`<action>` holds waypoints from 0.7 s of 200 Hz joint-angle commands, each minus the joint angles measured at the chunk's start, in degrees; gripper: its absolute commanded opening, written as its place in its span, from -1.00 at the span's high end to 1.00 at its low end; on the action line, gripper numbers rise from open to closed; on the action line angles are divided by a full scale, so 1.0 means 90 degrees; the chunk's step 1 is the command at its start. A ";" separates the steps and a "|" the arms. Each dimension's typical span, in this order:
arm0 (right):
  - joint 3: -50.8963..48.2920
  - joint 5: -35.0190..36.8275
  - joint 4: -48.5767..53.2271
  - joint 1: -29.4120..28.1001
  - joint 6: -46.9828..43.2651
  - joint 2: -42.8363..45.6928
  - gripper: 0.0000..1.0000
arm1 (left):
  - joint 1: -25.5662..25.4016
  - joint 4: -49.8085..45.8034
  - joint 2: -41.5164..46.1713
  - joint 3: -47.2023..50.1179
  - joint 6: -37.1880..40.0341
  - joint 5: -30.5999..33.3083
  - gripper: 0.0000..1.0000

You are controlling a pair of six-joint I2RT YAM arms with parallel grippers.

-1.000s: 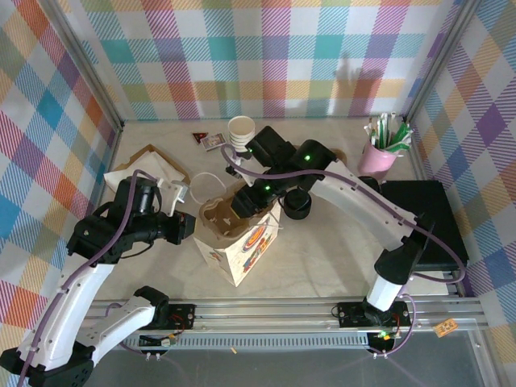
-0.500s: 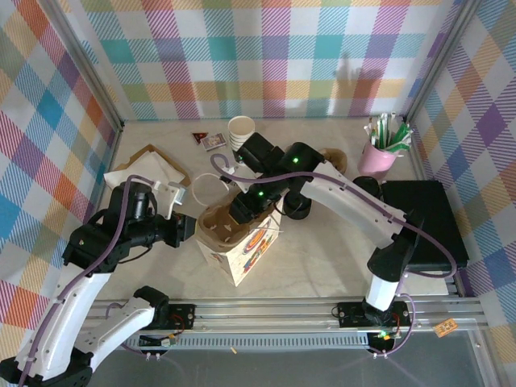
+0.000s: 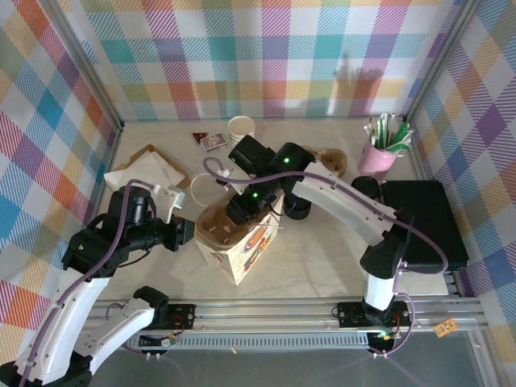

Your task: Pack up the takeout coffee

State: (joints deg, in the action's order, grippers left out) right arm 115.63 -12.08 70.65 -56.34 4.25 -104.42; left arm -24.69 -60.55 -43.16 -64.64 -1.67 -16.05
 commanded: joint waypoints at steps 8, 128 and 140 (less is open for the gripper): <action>0.0211 0.0237 0.0188 -0.0048 0.0034 -0.0096 0.36 | -0.0035 0.0100 0.0059 0.0046 0.0118 -0.0164 0.58; 0.0169 0.0671 0.0324 -0.0277 -0.0332 -0.0229 0.36 | -0.0033 0.0040 0.0020 -0.0091 0.0050 -0.0301 0.59; 0.0175 0.0696 0.0324 -0.0300 -0.0360 -0.0242 0.36 | -0.0038 0.0039 0.0012 -0.0109 0.0057 -0.0305 0.59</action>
State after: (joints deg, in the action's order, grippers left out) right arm 115.92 -6.94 72.10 -58.46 2.31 -106.08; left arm -24.69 -60.38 -43.11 -64.64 -1.69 -17.45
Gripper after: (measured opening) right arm 0.322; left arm 0.203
